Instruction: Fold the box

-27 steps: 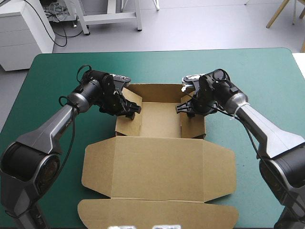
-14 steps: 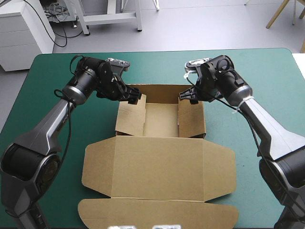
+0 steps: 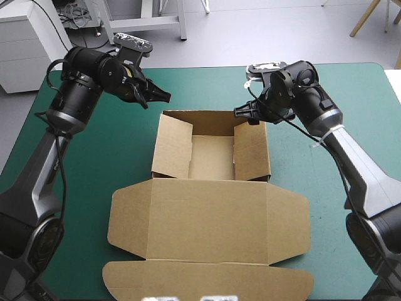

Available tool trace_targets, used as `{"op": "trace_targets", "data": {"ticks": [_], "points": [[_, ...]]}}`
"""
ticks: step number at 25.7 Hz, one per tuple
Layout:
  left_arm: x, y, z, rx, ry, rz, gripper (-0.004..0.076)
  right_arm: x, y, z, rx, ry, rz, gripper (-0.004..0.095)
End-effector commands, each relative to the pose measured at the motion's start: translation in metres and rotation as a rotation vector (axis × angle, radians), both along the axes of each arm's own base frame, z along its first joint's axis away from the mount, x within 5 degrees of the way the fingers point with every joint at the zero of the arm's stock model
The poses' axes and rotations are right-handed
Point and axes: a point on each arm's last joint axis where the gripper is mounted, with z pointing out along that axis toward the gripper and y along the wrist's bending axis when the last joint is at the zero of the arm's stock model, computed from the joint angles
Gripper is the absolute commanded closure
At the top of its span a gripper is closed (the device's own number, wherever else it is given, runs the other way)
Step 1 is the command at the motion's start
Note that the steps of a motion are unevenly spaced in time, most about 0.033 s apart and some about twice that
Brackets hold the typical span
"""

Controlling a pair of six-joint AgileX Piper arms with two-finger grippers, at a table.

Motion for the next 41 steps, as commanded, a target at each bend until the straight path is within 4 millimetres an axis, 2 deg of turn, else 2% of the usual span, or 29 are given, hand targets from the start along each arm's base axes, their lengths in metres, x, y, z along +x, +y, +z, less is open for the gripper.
{"op": "trace_targets", "data": {"ticks": [1,4,8,11,14,16,22,23,33,37,41], "points": [[-0.035,0.015,0.02,0.027,-0.013,-0.031,0.0729,-0.009,-0.004,0.005,0.01,-0.023,0.002,0.0332],[-0.052,0.023,0.009,0.061,0.031,-0.044,0.0729,-0.006,-0.002,-0.02,-0.019,0.053,0.003,0.0332],[-0.087,0.036,-0.022,0.127,0.108,-0.123,0.0728,0.003,0.005,-0.05,-0.018,0.144,-0.009,0.0332],[-0.108,0.043,-0.033,0.105,0.076,-0.142,0.0728,0.01,0.009,-0.066,-0.029,0.181,-0.01,0.0332],[-0.129,0.05,-0.04,0.077,0.056,-0.149,0.0729,0.013,0.01,-0.073,-0.036,0.197,-0.01,0.0332],[-0.144,0.056,-0.046,0.076,0.054,-0.149,0.0729,0.013,0.01,-0.074,-0.04,0.199,-0.004,0.0372],[-0.183,0.072,-0.078,0.06,0.03,-0.15,0.0729,0.013,0.01,-0.074,-0.049,0.195,0.021,0.0897],[-0.189,0.075,-0.085,0.059,0.027,-0.15,0.0729,0.013,0.01,-0.074,-0.05,0.195,0.021,0.0921],[-0.252,0.102,-0.138,0.064,0.022,-0.149,0.0731,0.015,0.005,-0.073,-0.074,0.186,0.03,0.0927],[-0.272,0.111,-0.142,0.056,-0.007,-0.147,0.0731,0.022,-0.014,-0.073,-0.078,0.184,-0.009,0.0927],[-0.285,0.117,-0.138,0.047,-0.068,-0.143,0.0731,0.03,-0.049,-0.067,-0.076,0.173,-0.075,0.0927]]}}
